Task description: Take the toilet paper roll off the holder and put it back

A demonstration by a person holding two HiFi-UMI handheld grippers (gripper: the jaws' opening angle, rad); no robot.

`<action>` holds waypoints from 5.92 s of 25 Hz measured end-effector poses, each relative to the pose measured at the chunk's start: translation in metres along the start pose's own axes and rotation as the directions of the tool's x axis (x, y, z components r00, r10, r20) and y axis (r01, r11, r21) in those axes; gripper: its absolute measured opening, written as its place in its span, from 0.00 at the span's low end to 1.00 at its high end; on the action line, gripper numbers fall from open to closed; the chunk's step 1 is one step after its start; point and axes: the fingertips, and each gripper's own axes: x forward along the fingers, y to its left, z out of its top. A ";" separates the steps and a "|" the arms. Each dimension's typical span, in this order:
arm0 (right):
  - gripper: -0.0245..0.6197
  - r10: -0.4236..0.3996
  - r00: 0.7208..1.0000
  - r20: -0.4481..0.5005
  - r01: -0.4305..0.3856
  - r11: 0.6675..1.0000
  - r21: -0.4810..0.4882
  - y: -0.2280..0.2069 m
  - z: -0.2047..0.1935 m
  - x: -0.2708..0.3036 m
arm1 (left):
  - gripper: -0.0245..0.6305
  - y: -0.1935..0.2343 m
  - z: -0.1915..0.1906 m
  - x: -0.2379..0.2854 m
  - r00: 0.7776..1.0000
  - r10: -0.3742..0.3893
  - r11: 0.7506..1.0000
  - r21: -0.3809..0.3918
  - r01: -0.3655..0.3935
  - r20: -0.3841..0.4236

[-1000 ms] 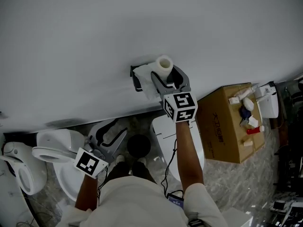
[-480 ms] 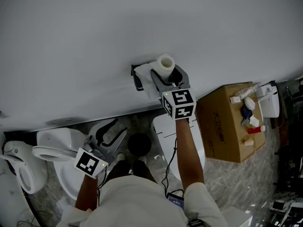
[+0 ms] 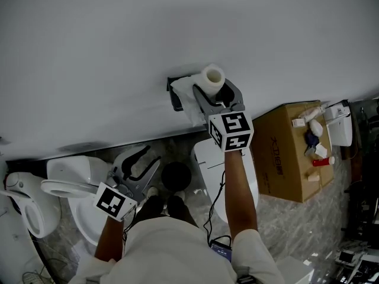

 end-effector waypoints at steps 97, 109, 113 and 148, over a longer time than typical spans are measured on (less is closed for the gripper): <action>0.48 0.014 0.978 0.209 -0.023 0.999 0.036 0.089 0.055 -0.225 | 0.04 -0.040 0.017 -0.013 0.998 -0.046 0.998 0.039 0.044 0.039; 0.48 -0.035 0.984 0.176 0.037 0.999 -0.011 0.059 0.053 -0.171 | 0.04 -0.043 0.010 -0.013 0.998 -0.061 0.997 0.052 0.060 0.019; 0.48 -0.032 0.983 0.179 0.036 0.999 -0.014 0.049 0.062 -0.140 | 0.04 -0.039 0.012 -0.016 0.999 -0.044 0.998 0.049 0.043 0.023; 0.48 -0.095 0.995 0.015 0.094 0.995 0.039 0.001 -0.001 -0.006 | 0.04 -0.029 0.006 -0.016 1.000 -0.027 0.999 0.045 0.027 0.001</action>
